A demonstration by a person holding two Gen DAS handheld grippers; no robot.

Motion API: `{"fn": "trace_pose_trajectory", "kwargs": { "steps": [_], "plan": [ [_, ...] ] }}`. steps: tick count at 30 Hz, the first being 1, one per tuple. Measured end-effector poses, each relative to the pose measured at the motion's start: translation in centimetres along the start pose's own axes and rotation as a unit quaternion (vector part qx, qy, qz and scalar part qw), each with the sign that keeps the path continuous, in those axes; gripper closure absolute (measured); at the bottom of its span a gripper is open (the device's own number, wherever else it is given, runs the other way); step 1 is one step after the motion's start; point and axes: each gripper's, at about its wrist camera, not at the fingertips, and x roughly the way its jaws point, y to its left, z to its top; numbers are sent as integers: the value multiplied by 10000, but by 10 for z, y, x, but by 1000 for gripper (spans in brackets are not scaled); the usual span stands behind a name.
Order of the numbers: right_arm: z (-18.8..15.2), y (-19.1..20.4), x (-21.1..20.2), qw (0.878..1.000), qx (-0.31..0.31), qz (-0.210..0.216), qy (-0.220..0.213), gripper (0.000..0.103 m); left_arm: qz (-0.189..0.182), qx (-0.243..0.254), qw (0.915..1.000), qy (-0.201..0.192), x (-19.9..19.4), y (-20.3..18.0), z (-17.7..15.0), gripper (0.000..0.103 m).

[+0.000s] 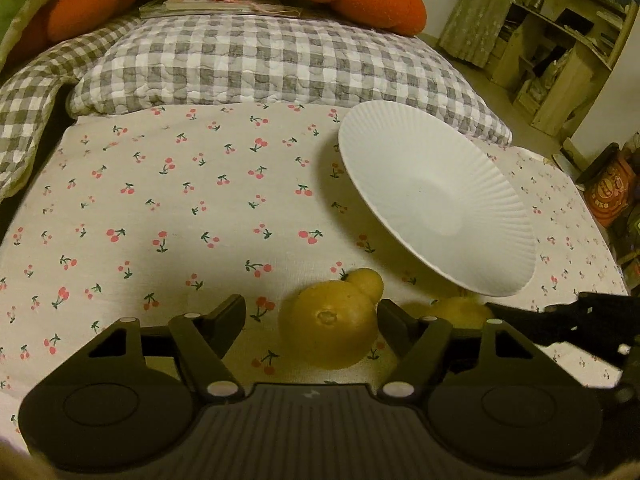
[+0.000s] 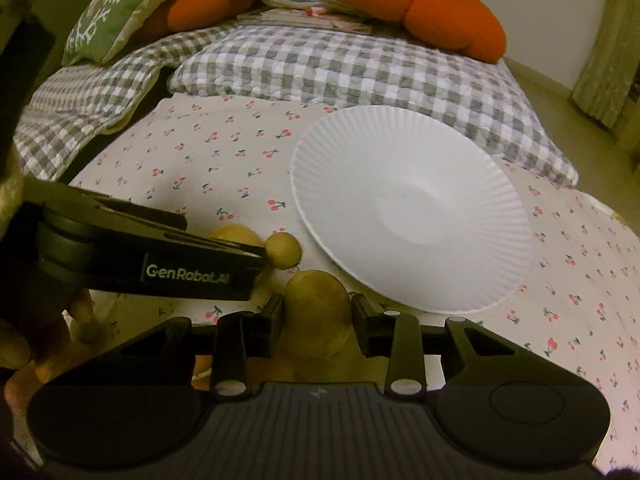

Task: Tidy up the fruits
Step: 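Grasp a yellow potato with the left tool while the right tool grasps another, then carry both potatoes over the white plate and open both tools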

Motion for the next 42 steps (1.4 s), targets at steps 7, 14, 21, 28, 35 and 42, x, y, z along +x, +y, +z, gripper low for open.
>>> {"fn": "trace_pose_trajectory", "kwargs": {
  "steps": [7,14,21,28,35,42],
  "plan": [
    [-2,-10,-13,9999,106,26,-48,70,-276,-74,9996,85,4,-3,0,67],
    [4,-18,-28,9994,154,213,-217,70,-473,-413,9980,109,-1,4,5,69],
    [10,-43,-45,9973,464,273,-508,70,-601,-599,9964,-86,-20,7,10,69],
    [17,-79,-39,9933,991,2,-593,70,-703,-637,9939,-563,-36,-6,23,69],
    [17,-83,-14,9927,1117,-126,-439,70,-1209,-598,9875,-811,-27,-26,31,69],
    [16,-88,0,9895,1349,81,-506,70,-1513,-722,9821,-862,-6,-30,39,69]
  ]
}}
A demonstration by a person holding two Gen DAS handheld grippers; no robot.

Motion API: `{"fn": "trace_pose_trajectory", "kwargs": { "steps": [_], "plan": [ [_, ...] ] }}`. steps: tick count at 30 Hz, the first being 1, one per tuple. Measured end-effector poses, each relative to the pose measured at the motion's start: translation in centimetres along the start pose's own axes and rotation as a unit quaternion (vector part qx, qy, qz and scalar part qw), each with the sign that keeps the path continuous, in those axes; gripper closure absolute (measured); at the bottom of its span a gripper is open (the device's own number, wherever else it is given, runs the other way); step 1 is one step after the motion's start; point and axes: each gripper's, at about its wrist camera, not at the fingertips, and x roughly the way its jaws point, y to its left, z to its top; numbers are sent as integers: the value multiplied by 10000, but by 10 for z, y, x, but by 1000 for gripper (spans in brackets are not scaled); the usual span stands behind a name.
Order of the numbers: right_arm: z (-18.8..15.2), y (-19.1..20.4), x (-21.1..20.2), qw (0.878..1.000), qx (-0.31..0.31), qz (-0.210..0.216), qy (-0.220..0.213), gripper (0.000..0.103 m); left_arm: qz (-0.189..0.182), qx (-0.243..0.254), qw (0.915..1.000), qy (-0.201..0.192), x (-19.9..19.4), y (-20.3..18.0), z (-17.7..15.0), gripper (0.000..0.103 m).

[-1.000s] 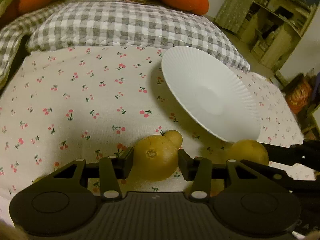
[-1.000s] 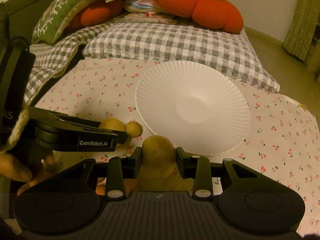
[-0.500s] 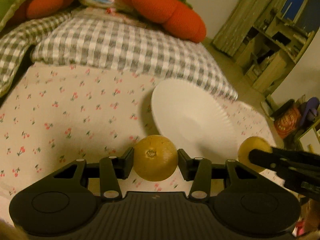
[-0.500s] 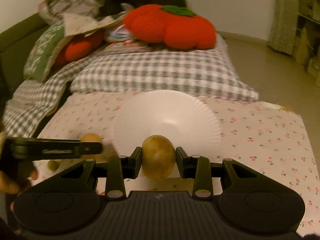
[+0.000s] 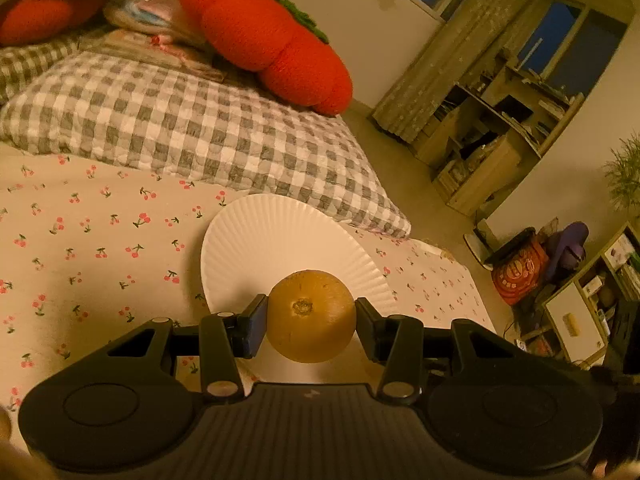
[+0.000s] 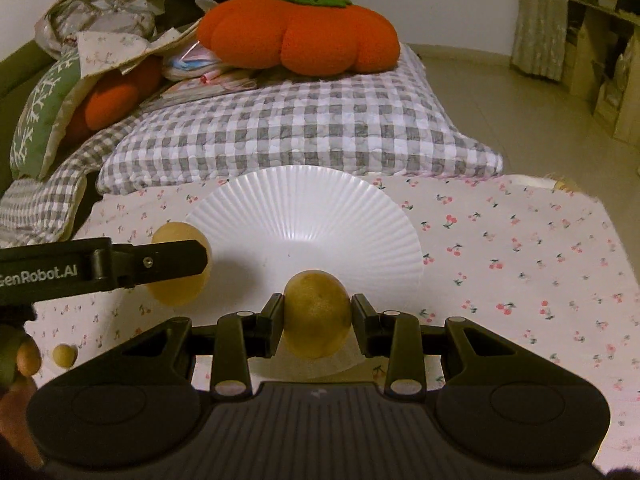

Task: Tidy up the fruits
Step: 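Carry both potatoes over the white plate and open both tools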

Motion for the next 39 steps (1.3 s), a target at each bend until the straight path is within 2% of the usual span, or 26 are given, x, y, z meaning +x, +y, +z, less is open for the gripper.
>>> {"fn": "trace_pose_trajectory", "kwargs": {
  "steps": [3,7,11,17,24,27,31,35,39],
  "plan": [
    [-2,0,11,9998,123,104,103,70,41,-147,9998,124,11,8,-2,69],
    [0,-2,16,9996,224,168,36,70,108,-201,9996,194,23,13,-4,69],
    [-2,-2,20,9993,282,241,-40,70,142,-100,9997,184,28,14,-6,69],
    [-2,0,25,9983,416,390,-135,70,264,15,9996,128,25,14,-7,69],
    [-3,11,29,9957,457,794,-152,70,398,4,9992,29,16,17,-6,69],
    [-2,13,29,9964,420,722,-135,70,371,25,9993,35,17,19,-6,69],
    [-1,5,28,9949,672,744,-76,70,244,-32,9997,-17,20,16,-7,69],
    [-3,3,29,9936,860,736,-22,67,179,-101,9998,-14,22,15,-8,68],
    [-3,-4,28,9906,1144,755,18,54,65,-288,9996,-50,19,19,-6,61]
  ]
}}
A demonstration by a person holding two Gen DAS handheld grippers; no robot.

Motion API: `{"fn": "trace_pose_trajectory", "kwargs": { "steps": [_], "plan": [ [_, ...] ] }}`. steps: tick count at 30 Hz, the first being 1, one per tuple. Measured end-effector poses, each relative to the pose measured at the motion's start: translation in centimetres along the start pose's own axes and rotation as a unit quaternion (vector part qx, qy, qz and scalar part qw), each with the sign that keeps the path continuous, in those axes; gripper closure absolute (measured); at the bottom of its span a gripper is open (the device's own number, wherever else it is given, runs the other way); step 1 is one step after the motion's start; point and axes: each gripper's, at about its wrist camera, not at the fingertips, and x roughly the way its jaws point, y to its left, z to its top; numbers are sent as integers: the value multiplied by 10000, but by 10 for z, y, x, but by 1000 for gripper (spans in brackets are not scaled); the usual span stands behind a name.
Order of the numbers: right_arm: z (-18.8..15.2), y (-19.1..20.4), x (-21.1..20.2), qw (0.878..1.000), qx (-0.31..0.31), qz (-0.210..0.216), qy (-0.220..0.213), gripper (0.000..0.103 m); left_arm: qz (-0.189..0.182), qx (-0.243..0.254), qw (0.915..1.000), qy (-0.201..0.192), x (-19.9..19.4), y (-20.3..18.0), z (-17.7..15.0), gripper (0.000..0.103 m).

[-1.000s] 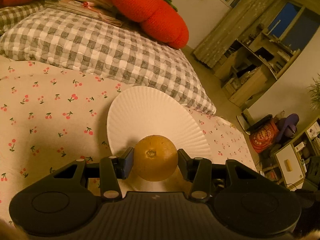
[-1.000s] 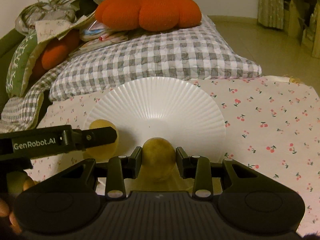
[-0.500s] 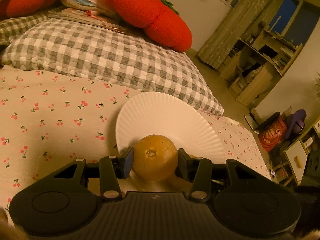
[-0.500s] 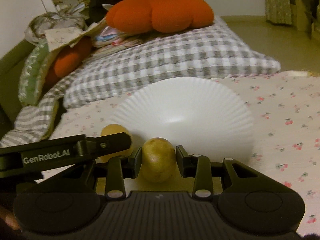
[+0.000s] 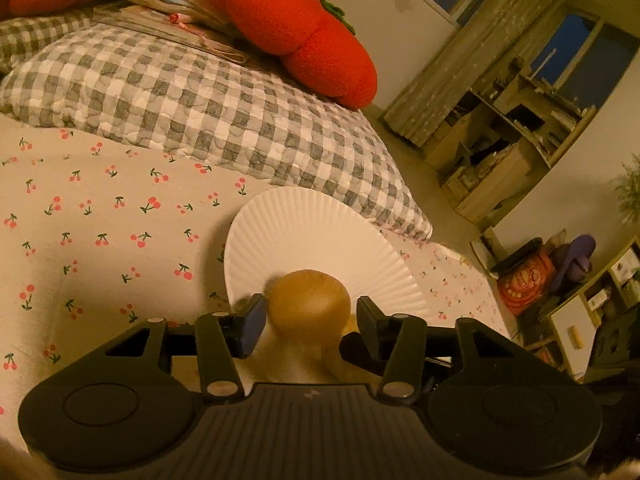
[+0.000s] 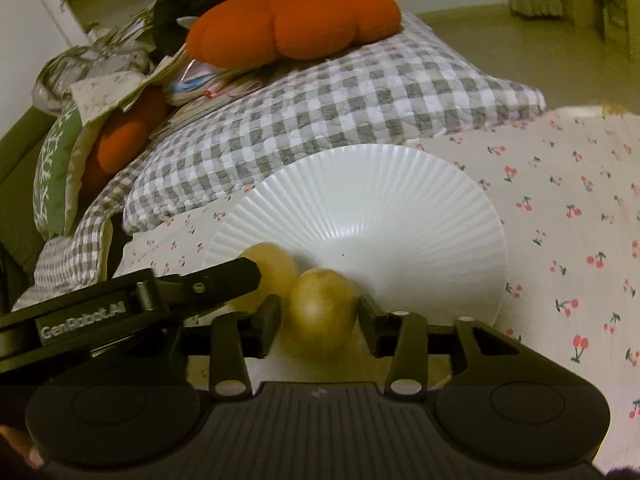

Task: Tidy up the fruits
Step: 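Carry both potatoes over the white plate and open both tools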

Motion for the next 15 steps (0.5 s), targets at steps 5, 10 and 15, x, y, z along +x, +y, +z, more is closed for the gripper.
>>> {"fn": "trace_pose_trajectory", "kwargs": {
  "steps": [5,10,15],
  "plan": [
    [2,-10,-4,9993,372,50,-5,52,-55,-57,10000,-42,-3,-1,0,59],
    [7,-20,-12,9981,613,-21,-36,52,39,143,9999,-44,-4,-7,-2,59],
    [12,-35,-25,9961,842,-187,-198,47,195,129,9996,-128,-10,-8,0,59]
  ]
}}
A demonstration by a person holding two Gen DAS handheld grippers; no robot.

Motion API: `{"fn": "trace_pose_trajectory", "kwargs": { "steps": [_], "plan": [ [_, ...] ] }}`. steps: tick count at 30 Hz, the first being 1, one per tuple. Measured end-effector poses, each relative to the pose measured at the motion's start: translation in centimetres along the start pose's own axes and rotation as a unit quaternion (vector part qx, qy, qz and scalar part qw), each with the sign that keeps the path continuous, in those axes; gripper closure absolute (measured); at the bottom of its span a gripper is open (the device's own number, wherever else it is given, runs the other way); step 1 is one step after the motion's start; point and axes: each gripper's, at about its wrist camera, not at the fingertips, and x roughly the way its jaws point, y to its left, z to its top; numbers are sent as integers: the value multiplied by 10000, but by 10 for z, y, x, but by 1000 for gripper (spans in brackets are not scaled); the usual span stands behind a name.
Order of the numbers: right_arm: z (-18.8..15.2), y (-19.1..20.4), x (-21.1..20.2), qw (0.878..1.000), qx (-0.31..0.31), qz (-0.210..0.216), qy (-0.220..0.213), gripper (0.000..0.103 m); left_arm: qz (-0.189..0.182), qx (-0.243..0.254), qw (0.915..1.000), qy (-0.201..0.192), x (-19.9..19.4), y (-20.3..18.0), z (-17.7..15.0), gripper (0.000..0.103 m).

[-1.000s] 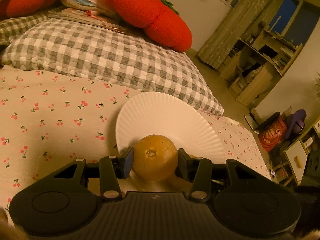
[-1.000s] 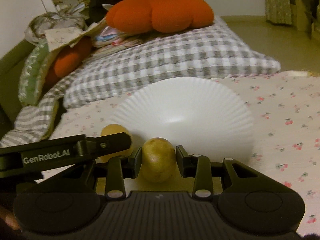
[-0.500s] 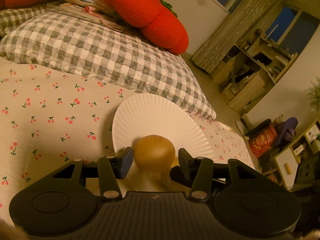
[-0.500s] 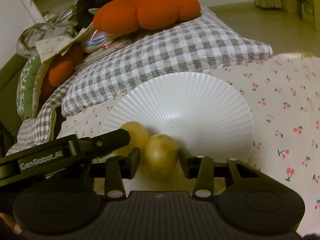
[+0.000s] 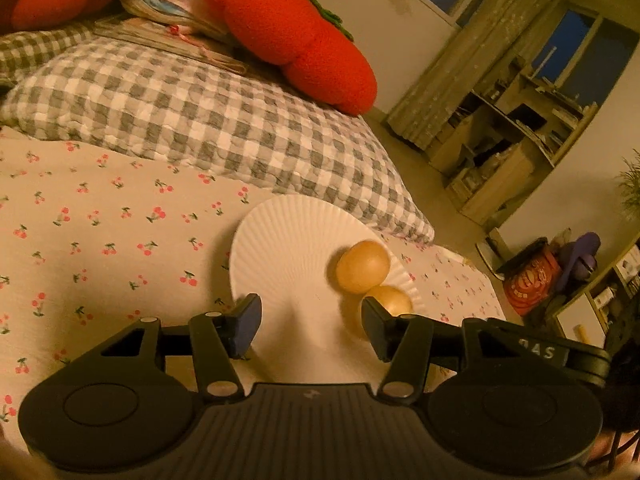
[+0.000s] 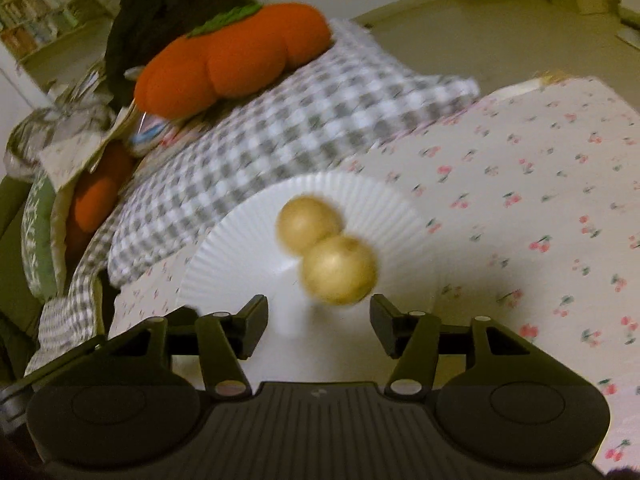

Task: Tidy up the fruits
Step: 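Carry both potatoes over the white plate and open both tools, then withdraw both tools from the plate toward the remaining fruit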

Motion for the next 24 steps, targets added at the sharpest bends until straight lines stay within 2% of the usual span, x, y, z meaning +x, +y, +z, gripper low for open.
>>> {"fn": "trace_pose_trajectory", "kwargs": {
  "steps": [3,8,11,13,17,24],
  "plan": [
    [-2,1,3,9999,11,-39,105,47,-2,-50,10000,-22,-3,2,1,59],
    [-4,23,-6,9989,-467,-48,88,47,-2,-103,9999,-48,-11,1,3,59],
    [-5,36,-19,9974,-716,29,-25,40,-25,-109,9999,-80,-19,-2,5,59],
    [-7,43,-27,9953,-959,-64,-148,36,131,32,9999,-75,-25,-7,6,57],
    [-10,57,-41,9851,-1547,-518,-545,33,506,369,9980,-44,-37,-14,4,49],
    [-25,68,-62,9808,-1819,-342,-618,21,1132,723,9909,-23,-65,-12,-3,32]
  ]
}}
